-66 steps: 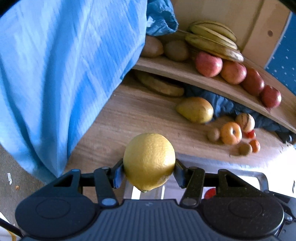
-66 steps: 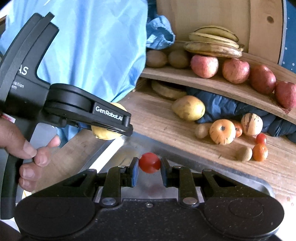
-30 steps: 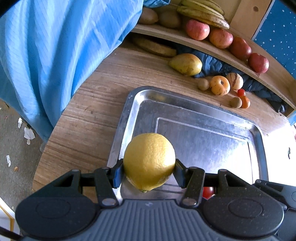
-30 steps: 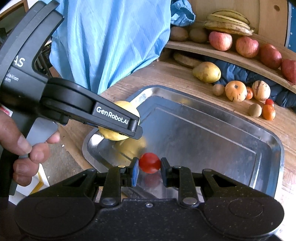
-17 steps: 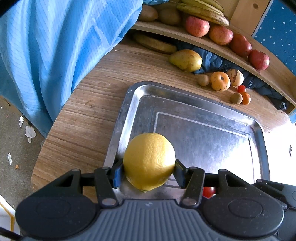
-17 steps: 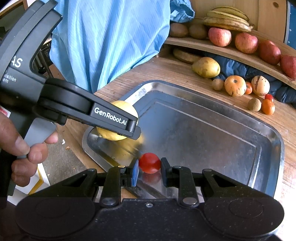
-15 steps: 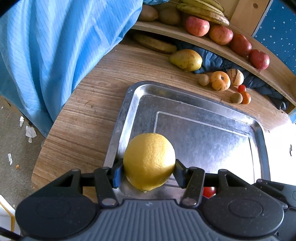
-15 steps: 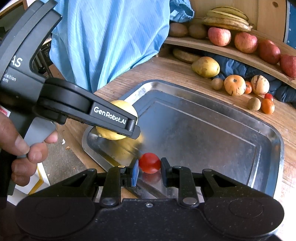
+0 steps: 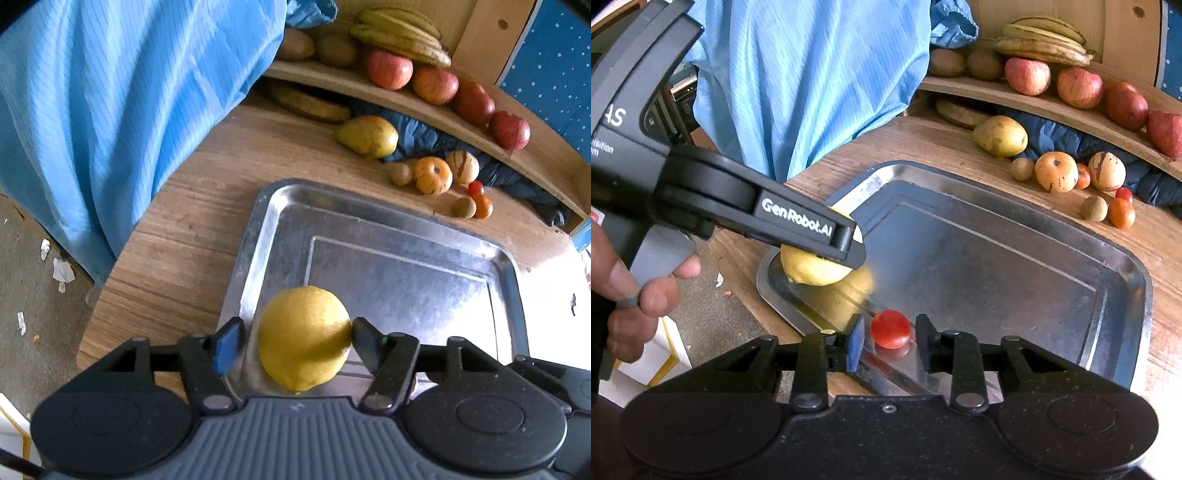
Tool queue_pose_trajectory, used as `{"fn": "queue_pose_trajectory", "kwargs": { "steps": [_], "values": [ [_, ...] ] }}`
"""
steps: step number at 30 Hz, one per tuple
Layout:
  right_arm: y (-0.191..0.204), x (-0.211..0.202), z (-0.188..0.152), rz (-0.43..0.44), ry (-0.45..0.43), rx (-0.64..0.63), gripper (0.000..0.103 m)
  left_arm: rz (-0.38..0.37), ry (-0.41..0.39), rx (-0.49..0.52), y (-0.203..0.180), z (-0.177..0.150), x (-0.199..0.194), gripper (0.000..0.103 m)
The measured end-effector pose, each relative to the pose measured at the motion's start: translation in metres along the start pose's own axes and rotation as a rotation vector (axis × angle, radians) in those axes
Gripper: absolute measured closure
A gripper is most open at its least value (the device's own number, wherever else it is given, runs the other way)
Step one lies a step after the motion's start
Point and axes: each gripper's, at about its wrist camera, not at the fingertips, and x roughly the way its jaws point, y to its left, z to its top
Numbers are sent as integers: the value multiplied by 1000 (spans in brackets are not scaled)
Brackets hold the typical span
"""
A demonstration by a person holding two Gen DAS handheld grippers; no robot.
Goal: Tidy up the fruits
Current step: 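Carry the lemon with the left tool while the right tool carries the tomato over the tray, then open the left gripper releasing the lemon while the right gripper releases the tomato onto the tray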
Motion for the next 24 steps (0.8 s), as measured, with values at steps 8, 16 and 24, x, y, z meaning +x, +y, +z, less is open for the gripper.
{"fn": "queue_pose_trajectory", "kwargs": {
  "steps": [8, 16, 24],
  "values": [
    [-6, -19, 2, -2, -10, 24, 42, -21, -50, 33, 8, -2, -21, 8],
    [-14, -41, -2, -20, 12, 54, 16, -47, -63, 111, 15, -12, -36, 2],
    [-20, -55, -11, -66, 83, 70, 5, -59, -8, 278, 5, -28, -41, 1]
  ]
}}
